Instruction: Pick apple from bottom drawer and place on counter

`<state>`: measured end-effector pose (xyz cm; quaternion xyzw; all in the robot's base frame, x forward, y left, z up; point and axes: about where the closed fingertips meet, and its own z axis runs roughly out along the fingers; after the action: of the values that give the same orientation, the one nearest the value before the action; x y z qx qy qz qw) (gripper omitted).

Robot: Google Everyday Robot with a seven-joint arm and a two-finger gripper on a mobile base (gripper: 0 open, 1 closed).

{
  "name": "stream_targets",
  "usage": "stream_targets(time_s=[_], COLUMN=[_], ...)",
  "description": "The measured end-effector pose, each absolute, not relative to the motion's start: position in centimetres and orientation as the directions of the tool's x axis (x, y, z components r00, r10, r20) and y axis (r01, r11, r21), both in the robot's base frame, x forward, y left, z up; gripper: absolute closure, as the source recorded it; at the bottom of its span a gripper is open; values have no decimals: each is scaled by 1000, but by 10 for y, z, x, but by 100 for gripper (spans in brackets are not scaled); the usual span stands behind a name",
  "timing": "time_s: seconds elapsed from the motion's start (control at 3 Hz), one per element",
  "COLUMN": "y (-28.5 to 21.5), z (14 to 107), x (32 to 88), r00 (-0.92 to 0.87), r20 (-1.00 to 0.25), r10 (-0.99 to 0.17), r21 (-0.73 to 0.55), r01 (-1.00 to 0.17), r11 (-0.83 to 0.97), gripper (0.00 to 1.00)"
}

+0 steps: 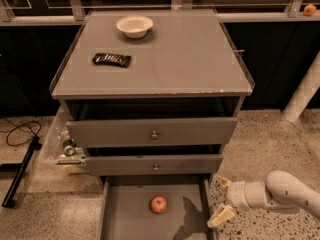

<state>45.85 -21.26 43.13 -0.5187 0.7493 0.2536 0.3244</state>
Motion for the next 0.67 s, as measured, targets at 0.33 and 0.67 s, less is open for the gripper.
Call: stream_targets(time_s=[0.33,0.67], y=[-213,-208], z=[431,420], x=[459,465], r00=[-252,-223], r20=[-749,-740], r10=[-613,-634], r21=[44,-6], r01=[-942,-941], r11=[333,337], gripper=[0,0])
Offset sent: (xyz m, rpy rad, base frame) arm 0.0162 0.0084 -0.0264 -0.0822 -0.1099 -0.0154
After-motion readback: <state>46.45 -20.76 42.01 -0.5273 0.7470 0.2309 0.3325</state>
